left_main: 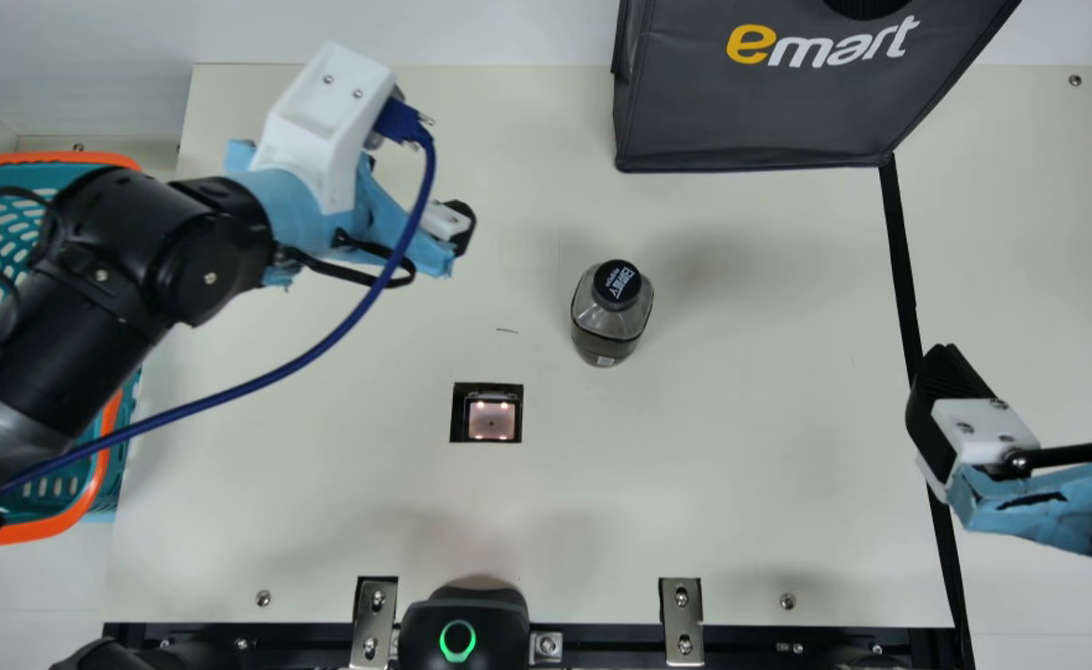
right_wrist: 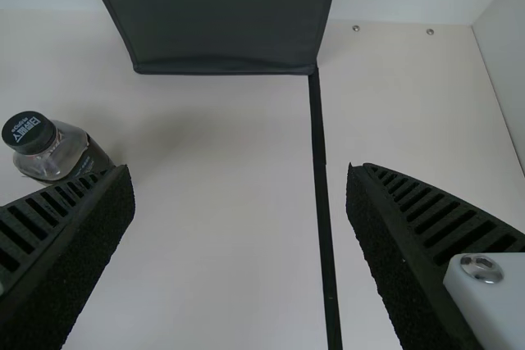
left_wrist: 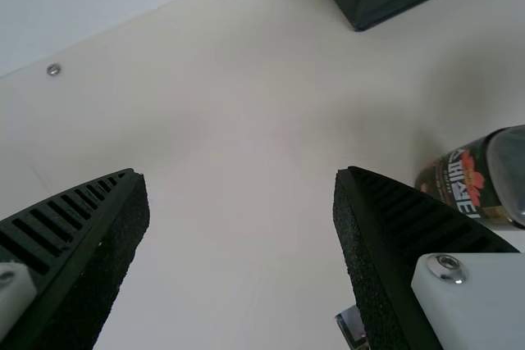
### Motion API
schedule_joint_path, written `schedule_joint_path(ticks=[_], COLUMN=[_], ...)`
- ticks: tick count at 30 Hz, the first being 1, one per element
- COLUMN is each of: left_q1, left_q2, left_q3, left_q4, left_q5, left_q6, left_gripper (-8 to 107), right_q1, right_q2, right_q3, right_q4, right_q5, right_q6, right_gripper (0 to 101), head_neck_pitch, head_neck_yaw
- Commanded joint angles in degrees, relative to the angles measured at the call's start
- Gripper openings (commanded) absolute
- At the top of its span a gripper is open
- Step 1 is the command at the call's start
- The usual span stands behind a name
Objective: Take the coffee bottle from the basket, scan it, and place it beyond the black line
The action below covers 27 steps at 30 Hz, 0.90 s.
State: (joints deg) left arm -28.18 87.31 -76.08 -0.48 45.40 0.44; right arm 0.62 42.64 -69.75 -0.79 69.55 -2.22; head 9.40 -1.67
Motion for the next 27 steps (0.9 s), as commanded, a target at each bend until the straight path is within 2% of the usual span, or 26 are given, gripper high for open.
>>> schedule_joint_path(ticks=[1,14,27], left_q1=[1.7,11.8,20.5], left_q2=[-0.4,-2.9,-4.5], left_q3=[0.4,3.3,4.2], left_q4=[-0.1,-1.9,-4.3], left_q5=[-0.3,-1.9,-2.2], left_q6=[0.4,3.5,7.4], left_gripper=[90,90,90], right_q1=[0.0,0.0,0.0], right_q2=[0.0,0.0,0.0], right_q3=[0.0,0.0,0.0], right_q4=[0.0,0.0,0.0], right_q5=[0.0,0.0,0.1], right_q6=[0.0,0.0,0.0], right_gripper=[91,91,91], head_neck_pitch=[-1.5,-1.5,-1.5], head_neck_yaw=[0.1,0.1,0.1])
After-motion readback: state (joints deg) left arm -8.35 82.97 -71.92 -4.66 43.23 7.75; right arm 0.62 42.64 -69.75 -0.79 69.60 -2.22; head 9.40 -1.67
